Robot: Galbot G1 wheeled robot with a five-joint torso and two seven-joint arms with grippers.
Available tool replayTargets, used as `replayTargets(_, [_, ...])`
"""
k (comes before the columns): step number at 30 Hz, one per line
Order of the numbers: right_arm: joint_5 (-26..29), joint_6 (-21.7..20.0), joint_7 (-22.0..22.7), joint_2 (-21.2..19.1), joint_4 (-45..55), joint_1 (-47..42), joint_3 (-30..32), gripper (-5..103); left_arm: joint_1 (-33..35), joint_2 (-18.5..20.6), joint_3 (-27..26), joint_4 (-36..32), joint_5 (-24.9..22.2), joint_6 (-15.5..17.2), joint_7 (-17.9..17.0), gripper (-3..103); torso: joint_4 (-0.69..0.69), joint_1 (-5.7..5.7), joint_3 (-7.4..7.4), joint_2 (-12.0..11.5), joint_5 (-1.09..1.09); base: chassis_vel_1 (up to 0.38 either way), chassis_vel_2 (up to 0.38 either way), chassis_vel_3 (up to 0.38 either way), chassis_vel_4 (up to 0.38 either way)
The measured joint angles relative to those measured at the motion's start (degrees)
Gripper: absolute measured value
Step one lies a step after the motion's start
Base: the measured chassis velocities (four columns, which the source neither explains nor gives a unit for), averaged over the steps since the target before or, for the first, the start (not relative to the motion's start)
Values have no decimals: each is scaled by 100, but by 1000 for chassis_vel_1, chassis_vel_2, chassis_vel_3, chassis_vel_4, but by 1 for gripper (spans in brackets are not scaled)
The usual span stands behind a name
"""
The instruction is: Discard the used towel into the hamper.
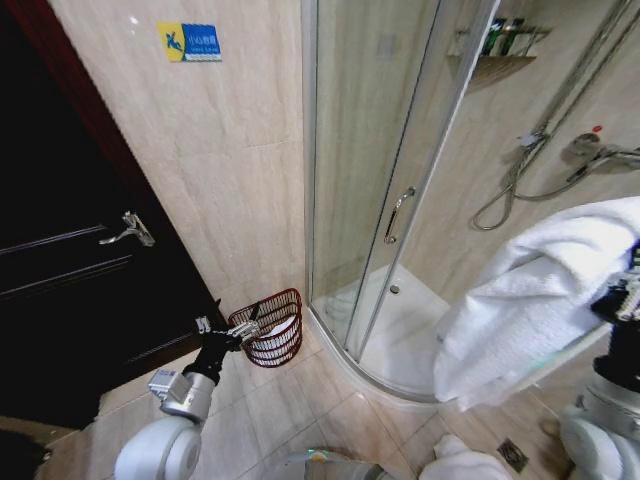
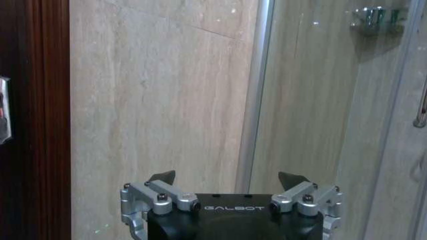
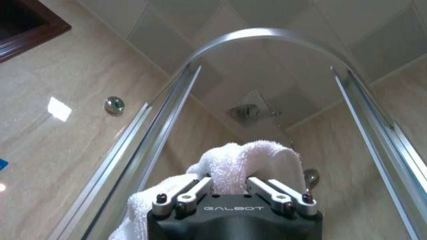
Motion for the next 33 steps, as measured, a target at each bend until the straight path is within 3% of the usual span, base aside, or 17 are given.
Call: replayTargets(33, [-2,6,-6,1,-5,0,-1,9,0,-1,0,0,0,0,0,100,0,0,0,0,0,0,0,0,0])
